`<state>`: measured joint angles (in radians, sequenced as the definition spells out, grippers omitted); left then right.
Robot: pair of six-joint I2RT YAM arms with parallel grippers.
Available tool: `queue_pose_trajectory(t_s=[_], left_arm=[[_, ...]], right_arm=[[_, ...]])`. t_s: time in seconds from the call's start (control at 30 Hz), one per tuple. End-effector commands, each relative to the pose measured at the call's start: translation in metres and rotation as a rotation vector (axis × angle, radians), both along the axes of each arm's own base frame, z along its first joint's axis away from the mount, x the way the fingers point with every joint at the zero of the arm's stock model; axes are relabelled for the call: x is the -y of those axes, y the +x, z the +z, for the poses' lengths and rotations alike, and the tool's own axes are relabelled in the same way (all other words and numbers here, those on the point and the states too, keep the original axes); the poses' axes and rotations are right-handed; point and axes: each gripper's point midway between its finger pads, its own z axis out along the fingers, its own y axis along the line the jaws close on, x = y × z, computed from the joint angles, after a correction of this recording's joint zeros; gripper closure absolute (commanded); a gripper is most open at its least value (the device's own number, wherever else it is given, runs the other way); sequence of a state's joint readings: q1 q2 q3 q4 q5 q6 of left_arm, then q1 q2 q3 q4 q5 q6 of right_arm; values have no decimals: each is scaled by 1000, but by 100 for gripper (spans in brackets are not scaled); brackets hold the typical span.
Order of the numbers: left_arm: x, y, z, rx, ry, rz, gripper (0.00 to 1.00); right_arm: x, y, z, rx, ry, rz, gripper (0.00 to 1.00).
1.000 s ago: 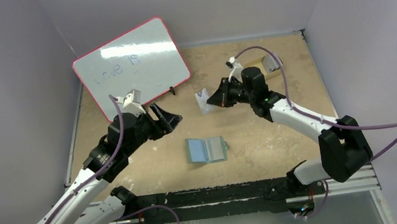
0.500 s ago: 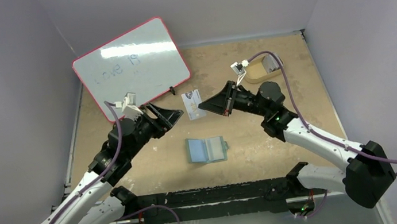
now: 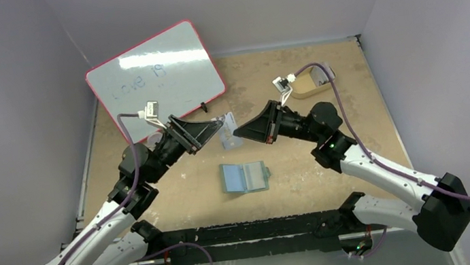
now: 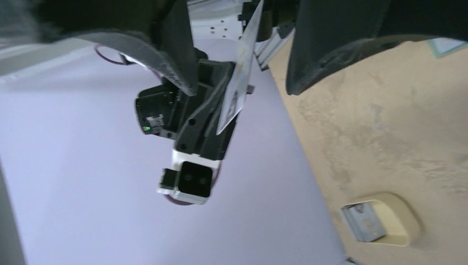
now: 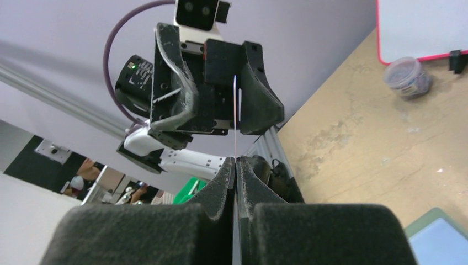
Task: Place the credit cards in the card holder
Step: Pick up the credit card from the storage box, then insert the credit card into the card holder.
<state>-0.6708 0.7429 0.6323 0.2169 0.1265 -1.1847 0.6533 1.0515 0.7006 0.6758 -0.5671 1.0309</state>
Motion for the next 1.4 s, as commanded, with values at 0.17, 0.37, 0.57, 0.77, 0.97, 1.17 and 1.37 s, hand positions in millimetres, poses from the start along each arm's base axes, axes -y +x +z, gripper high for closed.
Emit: queue_pose_trajectory(t_s=[0.17, 0.37, 0.57, 0.77, 0.97, 1.17, 1.37], left_arm=[[9, -22, 34, 82, -164, -130, 96], [6, -13, 5, 3, -73, -79, 100], [10, -5, -47, -85, 105, -64, 100], [19, -1, -118, -222, 233, -97, 100], [25, 4, -157, -292, 254, -104, 100], [35, 5, -187, -345, 213, -138, 100], [40, 4, -227, -372, 272, -177, 100]], right_arm=[[-6, -16, 20, 15, 70, 13, 100], [1, -3, -7, -16, -56, -89, 79], [25, 6, -64, -90, -263, -228, 58], [45, 19, -144, -225, -493, -340, 54], [56, 20, -202, -312, -669, -362, 57], [50, 18, -230, -351, -734, -321, 58], [52, 20, -258, -385, -817, -317, 61]])
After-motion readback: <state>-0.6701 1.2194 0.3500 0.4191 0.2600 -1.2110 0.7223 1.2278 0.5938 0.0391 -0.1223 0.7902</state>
